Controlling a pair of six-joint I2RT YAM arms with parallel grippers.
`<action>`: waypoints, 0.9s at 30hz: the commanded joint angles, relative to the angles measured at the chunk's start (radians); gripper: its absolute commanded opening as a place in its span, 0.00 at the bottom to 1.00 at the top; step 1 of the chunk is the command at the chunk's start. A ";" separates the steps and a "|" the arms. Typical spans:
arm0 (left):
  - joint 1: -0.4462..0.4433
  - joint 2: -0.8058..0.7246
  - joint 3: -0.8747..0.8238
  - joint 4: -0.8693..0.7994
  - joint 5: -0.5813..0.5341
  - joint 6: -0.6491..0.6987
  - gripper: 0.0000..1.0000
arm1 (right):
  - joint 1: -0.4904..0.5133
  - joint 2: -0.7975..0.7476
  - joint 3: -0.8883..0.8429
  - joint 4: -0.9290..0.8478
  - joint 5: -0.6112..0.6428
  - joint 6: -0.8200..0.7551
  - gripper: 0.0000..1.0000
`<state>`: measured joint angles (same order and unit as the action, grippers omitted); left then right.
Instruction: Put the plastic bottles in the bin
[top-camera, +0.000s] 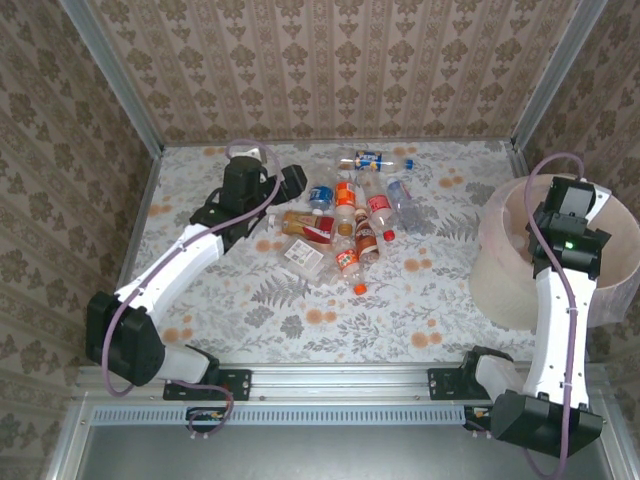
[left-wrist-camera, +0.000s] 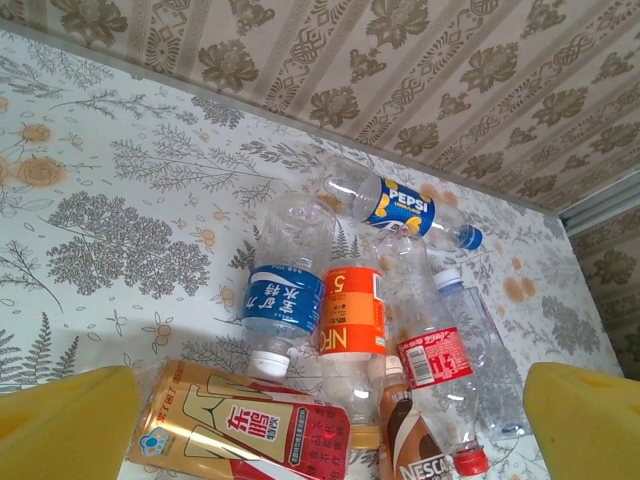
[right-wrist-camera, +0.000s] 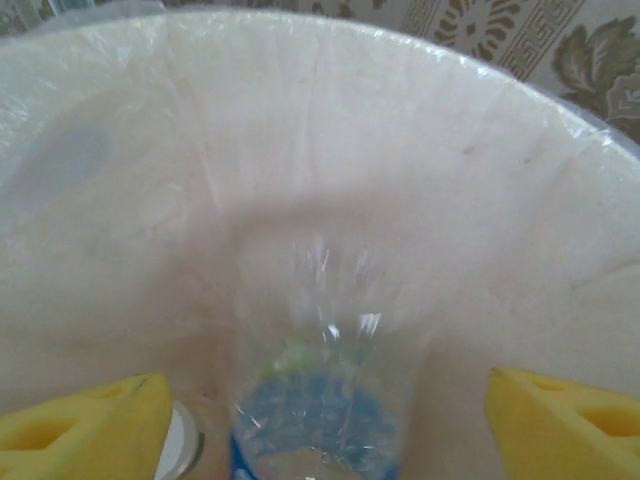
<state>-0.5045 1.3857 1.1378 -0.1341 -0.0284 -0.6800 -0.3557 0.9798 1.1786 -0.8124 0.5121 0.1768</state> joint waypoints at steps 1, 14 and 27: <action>0.015 0.021 0.007 0.008 0.040 -0.050 1.00 | -0.003 -0.047 -0.021 0.054 -0.006 0.003 0.92; 0.042 0.041 -0.016 -0.001 0.045 -0.134 1.00 | 0.068 -0.140 0.018 0.138 -0.218 0.085 1.00; 0.101 0.021 -0.092 0.030 0.047 -0.220 1.00 | 0.574 0.055 0.077 0.369 -0.445 0.029 1.00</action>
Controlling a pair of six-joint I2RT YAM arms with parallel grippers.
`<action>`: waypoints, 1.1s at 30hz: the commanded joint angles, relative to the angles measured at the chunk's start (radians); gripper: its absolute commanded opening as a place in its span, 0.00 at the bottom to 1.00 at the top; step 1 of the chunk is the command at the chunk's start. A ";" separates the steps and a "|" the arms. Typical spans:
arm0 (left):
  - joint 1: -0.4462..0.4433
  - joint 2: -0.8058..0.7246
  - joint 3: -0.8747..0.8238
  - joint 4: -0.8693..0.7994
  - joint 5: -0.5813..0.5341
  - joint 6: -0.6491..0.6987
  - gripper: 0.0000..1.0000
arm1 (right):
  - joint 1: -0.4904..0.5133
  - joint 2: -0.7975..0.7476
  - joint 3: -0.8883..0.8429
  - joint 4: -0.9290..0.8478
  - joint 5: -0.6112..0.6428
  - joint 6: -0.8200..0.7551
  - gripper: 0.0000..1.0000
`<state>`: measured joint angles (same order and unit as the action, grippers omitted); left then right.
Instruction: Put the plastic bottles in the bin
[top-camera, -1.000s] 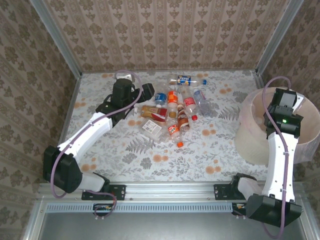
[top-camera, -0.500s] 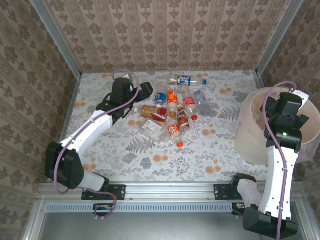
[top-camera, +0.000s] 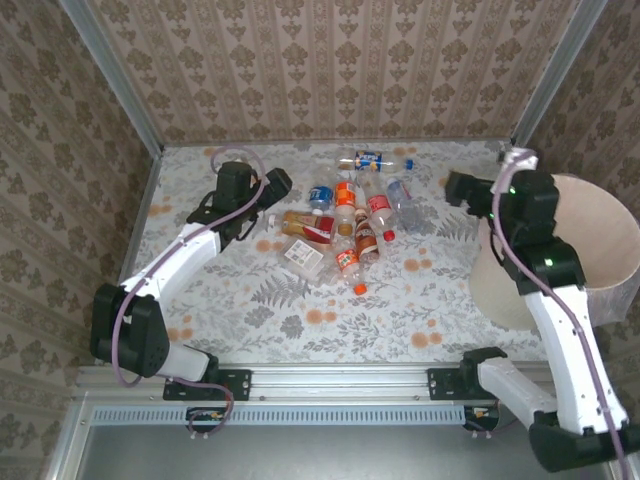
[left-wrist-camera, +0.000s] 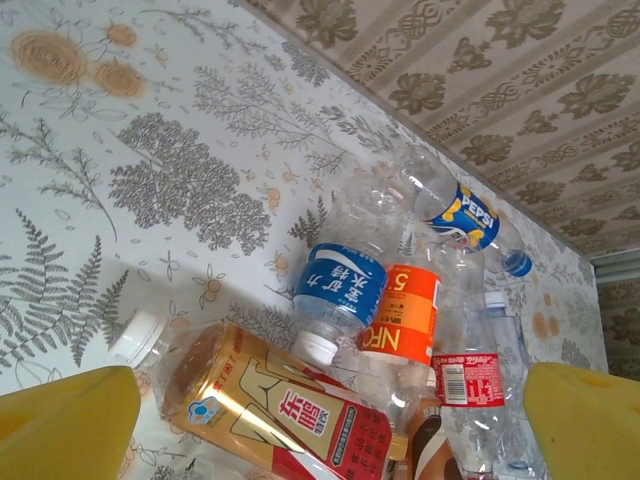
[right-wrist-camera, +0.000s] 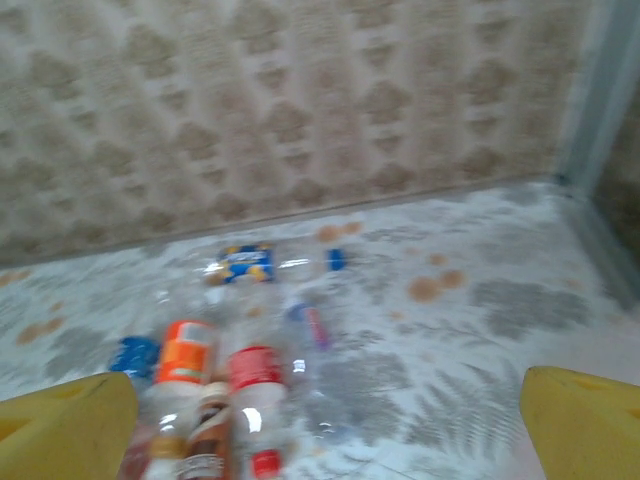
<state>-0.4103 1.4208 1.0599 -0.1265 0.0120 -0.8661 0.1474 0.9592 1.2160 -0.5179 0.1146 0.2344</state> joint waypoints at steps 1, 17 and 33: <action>0.009 -0.016 -0.017 0.021 0.006 -0.034 1.00 | 0.096 0.108 0.044 0.087 -0.041 -0.036 1.00; 0.046 -0.110 -0.135 0.022 -0.025 -0.097 1.00 | 0.153 0.688 0.229 -0.054 0.111 0.029 0.87; 0.028 -0.176 -0.183 -0.002 -0.172 -0.111 1.00 | 0.046 1.143 0.523 -0.260 0.050 -0.028 0.62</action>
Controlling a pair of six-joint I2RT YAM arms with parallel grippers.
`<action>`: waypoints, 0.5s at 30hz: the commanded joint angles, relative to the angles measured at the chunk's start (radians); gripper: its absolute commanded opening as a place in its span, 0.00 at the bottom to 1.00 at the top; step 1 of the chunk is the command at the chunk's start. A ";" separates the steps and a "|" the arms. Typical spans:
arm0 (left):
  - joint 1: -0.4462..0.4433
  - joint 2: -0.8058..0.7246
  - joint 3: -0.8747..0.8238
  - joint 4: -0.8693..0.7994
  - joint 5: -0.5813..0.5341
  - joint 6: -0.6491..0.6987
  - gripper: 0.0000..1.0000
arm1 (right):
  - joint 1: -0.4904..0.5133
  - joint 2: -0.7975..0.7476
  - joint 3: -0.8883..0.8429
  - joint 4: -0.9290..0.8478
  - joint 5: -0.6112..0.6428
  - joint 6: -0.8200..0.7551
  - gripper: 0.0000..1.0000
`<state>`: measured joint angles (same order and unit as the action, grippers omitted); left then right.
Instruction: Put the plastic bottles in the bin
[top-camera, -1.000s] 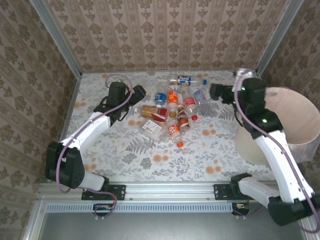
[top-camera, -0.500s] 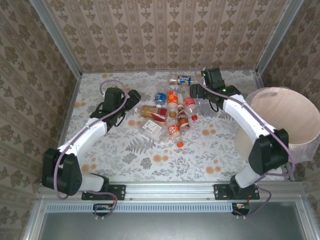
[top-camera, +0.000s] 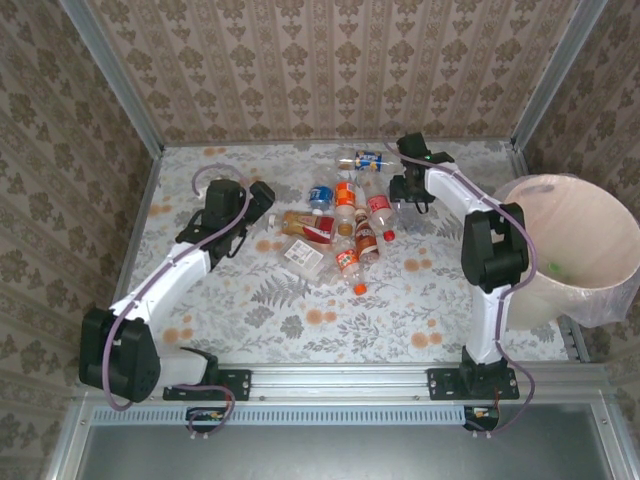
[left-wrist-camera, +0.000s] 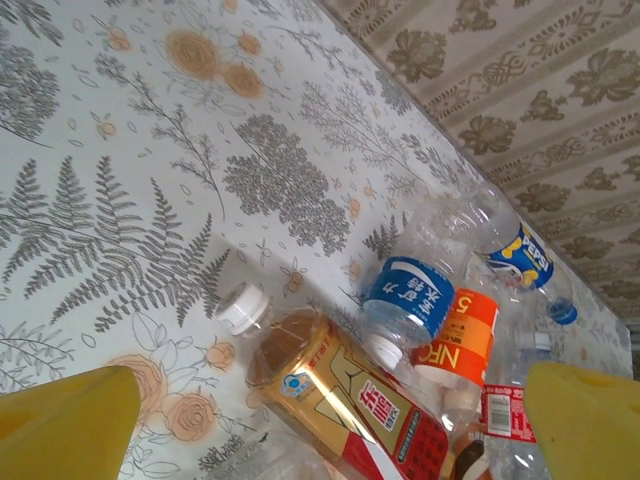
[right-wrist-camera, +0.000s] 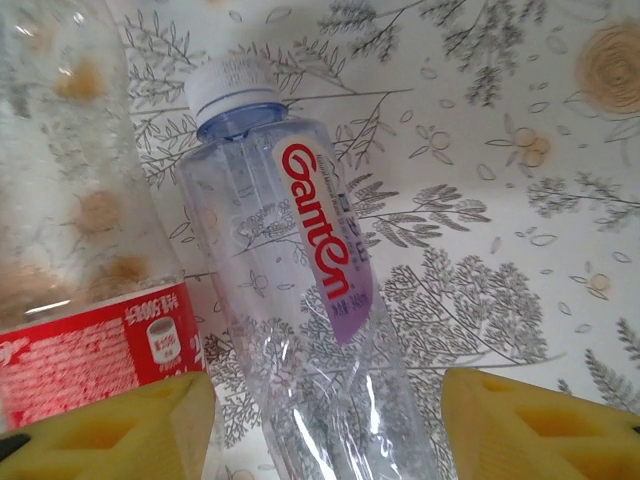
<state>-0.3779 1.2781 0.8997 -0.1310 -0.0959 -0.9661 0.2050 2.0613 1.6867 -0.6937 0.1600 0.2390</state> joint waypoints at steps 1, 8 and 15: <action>-0.006 -0.037 -0.025 -0.001 -0.069 -0.010 1.00 | -0.017 0.053 0.058 -0.084 -0.001 -0.039 0.63; -0.010 0.001 0.048 -0.127 -0.076 0.068 1.00 | -0.038 0.111 0.088 -0.091 -0.038 -0.067 0.63; -0.021 0.026 0.057 -0.109 -0.055 0.068 1.00 | -0.053 0.174 0.125 -0.095 -0.102 -0.088 0.66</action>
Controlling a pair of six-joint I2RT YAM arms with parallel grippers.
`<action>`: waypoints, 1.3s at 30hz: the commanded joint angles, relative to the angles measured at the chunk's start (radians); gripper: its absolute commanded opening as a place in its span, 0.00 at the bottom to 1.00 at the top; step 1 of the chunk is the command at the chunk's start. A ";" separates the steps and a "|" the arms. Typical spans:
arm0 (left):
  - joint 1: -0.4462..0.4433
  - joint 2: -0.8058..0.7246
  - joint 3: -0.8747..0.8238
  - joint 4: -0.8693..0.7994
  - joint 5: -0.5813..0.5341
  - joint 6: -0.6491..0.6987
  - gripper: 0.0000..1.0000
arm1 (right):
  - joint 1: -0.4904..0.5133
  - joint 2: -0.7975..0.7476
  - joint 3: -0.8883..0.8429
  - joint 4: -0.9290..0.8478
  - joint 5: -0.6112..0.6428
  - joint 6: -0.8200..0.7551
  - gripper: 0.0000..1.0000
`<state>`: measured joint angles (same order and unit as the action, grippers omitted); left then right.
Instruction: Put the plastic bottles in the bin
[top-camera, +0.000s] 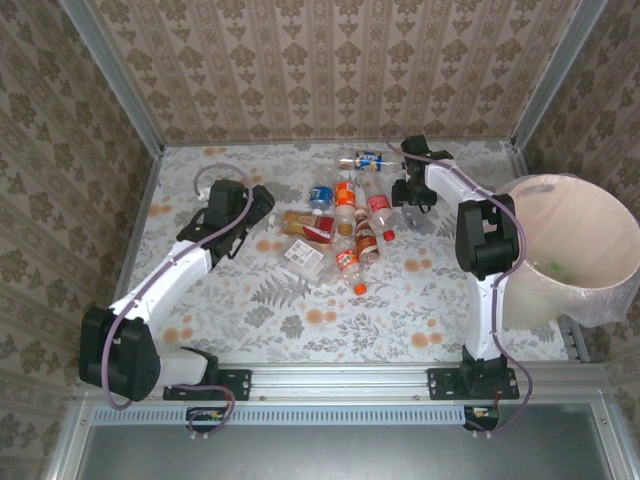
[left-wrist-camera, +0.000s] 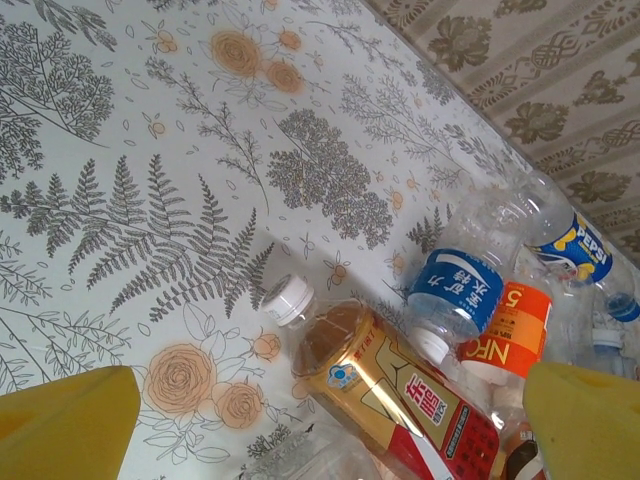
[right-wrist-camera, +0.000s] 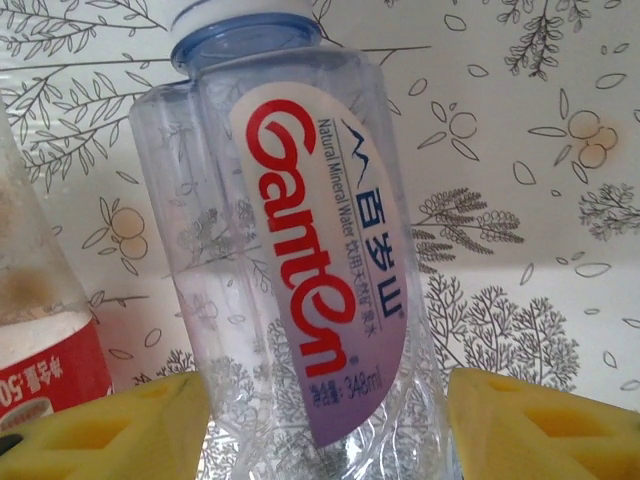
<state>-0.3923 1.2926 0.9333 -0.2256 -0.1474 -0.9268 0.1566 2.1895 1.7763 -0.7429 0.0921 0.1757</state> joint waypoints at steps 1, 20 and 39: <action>-0.009 0.013 0.030 -0.018 -0.007 0.036 1.00 | -0.005 0.059 0.046 -0.050 -0.030 -0.028 0.66; -0.036 0.042 0.052 -0.079 -0.082 0.059 1.00 | -0.003 -0.021 0.004 0.022 0.046 -0.020 0.55; -0.057 0.127 0.124 -0.137 -0.070 0.064 1.00 | 0.026 -0.523 -0.267 0.293 -0.046 0.032 0.52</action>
<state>-0.4389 1.3998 1.0191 -0.3191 -0.2138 -0.8886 0.1764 1.7493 1.5509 -0.5381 0.0818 0.1795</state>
